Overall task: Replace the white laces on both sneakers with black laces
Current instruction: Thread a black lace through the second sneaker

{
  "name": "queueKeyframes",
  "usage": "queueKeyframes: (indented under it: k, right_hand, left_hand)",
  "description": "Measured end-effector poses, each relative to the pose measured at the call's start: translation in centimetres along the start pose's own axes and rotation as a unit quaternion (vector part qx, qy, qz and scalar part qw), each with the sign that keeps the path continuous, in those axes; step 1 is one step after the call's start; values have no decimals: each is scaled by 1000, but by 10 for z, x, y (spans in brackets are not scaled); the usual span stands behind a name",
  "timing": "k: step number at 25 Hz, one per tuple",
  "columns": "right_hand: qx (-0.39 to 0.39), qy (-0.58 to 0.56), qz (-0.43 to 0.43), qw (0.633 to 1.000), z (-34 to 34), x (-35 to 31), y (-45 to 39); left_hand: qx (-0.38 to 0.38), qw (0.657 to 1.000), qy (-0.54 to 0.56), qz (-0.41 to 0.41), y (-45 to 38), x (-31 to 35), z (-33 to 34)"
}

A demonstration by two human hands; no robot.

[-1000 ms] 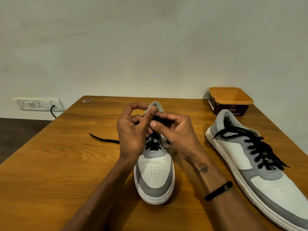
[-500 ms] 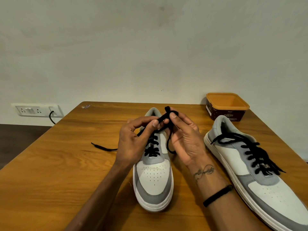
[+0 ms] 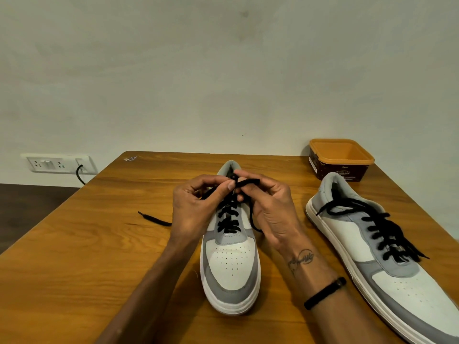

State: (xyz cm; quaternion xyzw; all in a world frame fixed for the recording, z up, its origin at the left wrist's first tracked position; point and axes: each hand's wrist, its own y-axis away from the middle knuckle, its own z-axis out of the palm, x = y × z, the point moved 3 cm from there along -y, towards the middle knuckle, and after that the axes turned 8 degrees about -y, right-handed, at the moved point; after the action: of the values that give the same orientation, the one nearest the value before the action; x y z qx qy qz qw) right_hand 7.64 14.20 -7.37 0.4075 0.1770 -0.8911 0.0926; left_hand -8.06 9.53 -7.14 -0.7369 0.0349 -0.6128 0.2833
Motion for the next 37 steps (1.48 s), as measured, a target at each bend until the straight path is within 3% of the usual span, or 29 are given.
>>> queueKeyframes:
  k: [5,7,12,15,18,21,25,29,34,37]
  right_hand:
    - [-52,70,4,996,5,-3,5]
    - [-39,68,3,997,7,-2,5]
    - [3,-54,8,999,2,-8,0]
    - [-53,77,-10,996,2,-12,1]
    - [-110,346,-94,927,6,-11,0]
    - [-62,478,-201,853,7,-9,1]
    - [21,510,-317,799,11,-5,12]
    - [39,530,-374,760,16,-2,18]
    - [33,529,-388,754,18,3,24]
    - [28,527,-382,759,21,2,23]
  left_hand:
    - [29,999,14,-6,0,0,-1]
    - [27,1000,12,-8,1,1,-1]
    - [-55,997,37,-26,-3,2,0]
    - [-32,996,71,-44,-6,-4,-5]
    - [5,994,90,-56,-7,-6,-8]
    - [26,999,37,-17,-5,2,-6]
    - [-9,1000,25,-5,-6,2,-4]
    - [-51,998,13,-39,-6,-6,-2]
    - [-107,994,-15,-21,-5,-4,0]
    - [-80,996,-6,-32,-5,-6,0]
